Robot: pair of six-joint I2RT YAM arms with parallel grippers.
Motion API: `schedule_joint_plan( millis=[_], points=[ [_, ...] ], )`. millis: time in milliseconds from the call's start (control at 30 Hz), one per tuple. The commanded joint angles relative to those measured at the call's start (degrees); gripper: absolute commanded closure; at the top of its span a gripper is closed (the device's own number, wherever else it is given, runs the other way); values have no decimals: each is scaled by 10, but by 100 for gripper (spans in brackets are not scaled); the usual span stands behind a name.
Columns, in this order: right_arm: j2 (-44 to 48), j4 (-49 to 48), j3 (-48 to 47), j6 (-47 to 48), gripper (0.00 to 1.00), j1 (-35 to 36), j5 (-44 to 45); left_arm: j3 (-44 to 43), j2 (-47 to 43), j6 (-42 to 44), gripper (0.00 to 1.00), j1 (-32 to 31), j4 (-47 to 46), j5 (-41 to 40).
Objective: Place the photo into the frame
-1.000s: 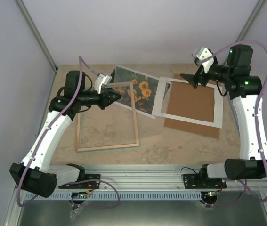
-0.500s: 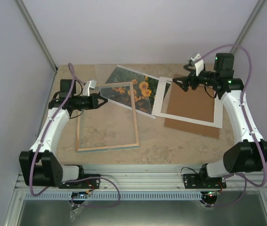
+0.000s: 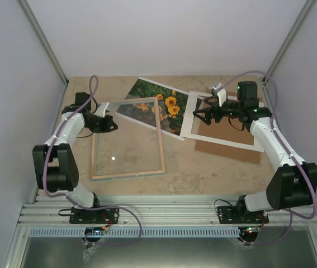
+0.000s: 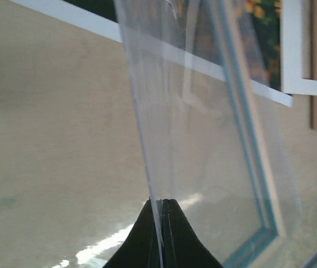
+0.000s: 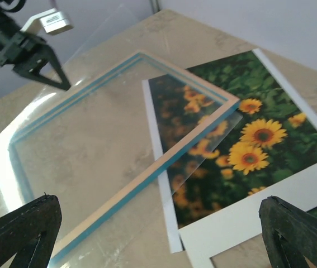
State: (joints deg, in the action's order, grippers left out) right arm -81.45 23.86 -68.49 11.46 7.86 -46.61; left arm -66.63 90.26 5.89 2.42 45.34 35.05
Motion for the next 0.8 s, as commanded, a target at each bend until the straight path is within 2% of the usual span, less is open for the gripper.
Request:
schedule_joint_plan(
  millis=[0,100,300,767],
  points=[
    [12,-43,28,-27,2,20,4,-40,43,49,100,43,2,-46],
    [9,-56,44,-35,2,29,6,-55,80,68,100,70,2,-39],
    [-8,-75,54,-52,2,44,4,-68,136,79,100,75,-14,-36],
    [-7,-73,60,-51,2,51,6,-97,176,117,100,79,-11,-100]
  ],
)
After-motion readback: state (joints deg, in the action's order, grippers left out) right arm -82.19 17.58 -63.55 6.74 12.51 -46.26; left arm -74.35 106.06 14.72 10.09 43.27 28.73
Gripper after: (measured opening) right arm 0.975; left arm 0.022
